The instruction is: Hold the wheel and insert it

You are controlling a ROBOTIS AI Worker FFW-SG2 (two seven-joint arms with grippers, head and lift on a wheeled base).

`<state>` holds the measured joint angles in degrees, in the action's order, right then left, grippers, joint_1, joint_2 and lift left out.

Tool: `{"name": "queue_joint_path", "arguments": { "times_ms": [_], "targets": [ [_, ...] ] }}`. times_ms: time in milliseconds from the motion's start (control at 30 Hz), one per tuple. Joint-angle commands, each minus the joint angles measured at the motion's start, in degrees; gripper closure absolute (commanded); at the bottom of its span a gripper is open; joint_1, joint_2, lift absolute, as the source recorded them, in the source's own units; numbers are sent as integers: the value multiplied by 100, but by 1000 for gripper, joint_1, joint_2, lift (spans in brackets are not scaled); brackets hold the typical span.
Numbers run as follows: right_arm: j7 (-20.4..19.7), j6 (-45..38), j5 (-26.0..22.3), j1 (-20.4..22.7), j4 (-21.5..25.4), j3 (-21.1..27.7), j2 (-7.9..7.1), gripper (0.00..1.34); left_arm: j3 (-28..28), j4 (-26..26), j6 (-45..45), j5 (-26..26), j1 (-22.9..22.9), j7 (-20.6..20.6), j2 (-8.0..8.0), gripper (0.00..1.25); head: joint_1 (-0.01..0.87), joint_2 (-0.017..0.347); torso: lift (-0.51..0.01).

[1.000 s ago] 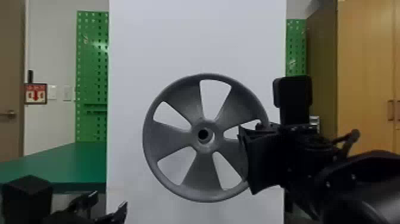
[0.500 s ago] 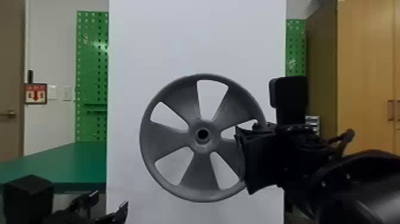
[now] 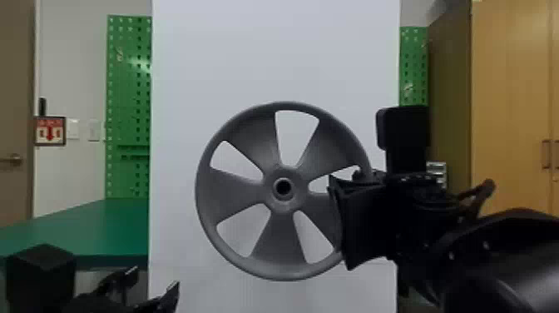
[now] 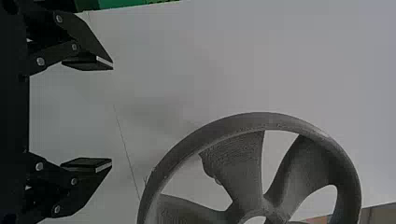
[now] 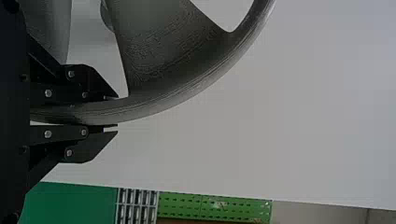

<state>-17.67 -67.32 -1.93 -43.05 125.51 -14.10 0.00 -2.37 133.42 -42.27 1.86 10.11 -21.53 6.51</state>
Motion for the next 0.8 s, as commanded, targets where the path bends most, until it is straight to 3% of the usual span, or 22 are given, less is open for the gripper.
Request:
{"name": "queue_joint_path", "arguments": {
  "times_ms": [0,767],
  "targets": [
    [0,8,0,25,-9,4,5,1167,0,0,0,-1,0,-1,8,509,0,0,-499],
    [0,69,0,43,-26,13,5,1167,9,0,0,-1,9,-1,8,509,0,0,-499]
  ]
}}
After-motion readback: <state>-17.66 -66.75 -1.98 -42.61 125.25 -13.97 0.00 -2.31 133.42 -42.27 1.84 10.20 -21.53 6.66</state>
